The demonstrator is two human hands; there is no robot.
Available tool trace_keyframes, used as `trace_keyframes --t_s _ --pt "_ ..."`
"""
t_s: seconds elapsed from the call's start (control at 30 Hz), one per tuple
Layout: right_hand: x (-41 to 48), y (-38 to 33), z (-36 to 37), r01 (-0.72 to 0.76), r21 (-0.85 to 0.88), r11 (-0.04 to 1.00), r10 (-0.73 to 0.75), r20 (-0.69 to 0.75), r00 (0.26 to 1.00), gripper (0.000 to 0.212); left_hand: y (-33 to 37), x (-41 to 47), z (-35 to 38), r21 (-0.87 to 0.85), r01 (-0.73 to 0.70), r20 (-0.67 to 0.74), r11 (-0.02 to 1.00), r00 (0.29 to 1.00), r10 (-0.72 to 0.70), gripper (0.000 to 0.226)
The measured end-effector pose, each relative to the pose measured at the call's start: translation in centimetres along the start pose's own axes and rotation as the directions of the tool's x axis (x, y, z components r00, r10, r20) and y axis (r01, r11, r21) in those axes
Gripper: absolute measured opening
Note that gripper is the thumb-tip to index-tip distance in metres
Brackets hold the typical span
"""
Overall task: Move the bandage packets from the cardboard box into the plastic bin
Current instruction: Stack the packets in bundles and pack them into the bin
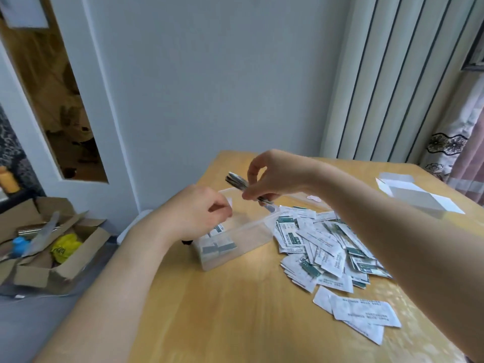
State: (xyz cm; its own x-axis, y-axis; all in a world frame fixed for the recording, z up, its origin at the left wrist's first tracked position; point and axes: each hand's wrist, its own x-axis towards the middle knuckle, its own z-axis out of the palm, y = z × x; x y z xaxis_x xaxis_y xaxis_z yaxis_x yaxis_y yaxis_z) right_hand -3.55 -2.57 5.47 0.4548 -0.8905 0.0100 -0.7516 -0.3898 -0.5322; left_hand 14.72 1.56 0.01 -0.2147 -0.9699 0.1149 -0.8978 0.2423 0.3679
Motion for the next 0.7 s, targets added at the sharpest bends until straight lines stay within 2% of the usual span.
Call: trace_keyframes --t_s 0.13,0.17,0.23,0.33,0.53,0.7 --pt "3.1 -0.2 2.9 -0.056 -0.257 0.965 0.102 0.170 0.980 0.024 -1.0 0.2 0.5 0.066 0.041 0.127 0.997 0.991 -0.049 0.029" --pt "3.8 0.0 3.6 -0.059 -0.319 0.946 0.127 0.197 0.972 0.024 -1.0 0.3 0.4 0.089 0.037 0.153 0.995 0.987 -0.051 0.036" --pt "5.0 0.3 5.1 -0.048 -0.445 0.894 0.163 0.225 0.961 0.024 -1.4 0.6 0.3 0.145 0.027 0.183 0.989 0.982 -0.054 0.051" --pt "6.1 0.7 6.9 -0.030 -0.581 0.814 0.199 0.230 0.953 0.034 -1.7 1.5 0.4 0.209 0.036 0.239 0.977 0.967 -0.087 0.058" --pt "7.4 0.9 8.3 -0.046 -0.603 0.796 0.197 0.187 0.963 0.037 -1.4 2.2 0.6 0.248 0.069 0.375 0.966 0.913 -0.162 0.050" --pt "7.7 1.2 8.6 -0.088 -0.527 0.845 0.204 0.167 0.964 0.033 -1.5 2.4 0.7 0.252 0.060 0.377 0.966 0.913 -0.155 0.049"
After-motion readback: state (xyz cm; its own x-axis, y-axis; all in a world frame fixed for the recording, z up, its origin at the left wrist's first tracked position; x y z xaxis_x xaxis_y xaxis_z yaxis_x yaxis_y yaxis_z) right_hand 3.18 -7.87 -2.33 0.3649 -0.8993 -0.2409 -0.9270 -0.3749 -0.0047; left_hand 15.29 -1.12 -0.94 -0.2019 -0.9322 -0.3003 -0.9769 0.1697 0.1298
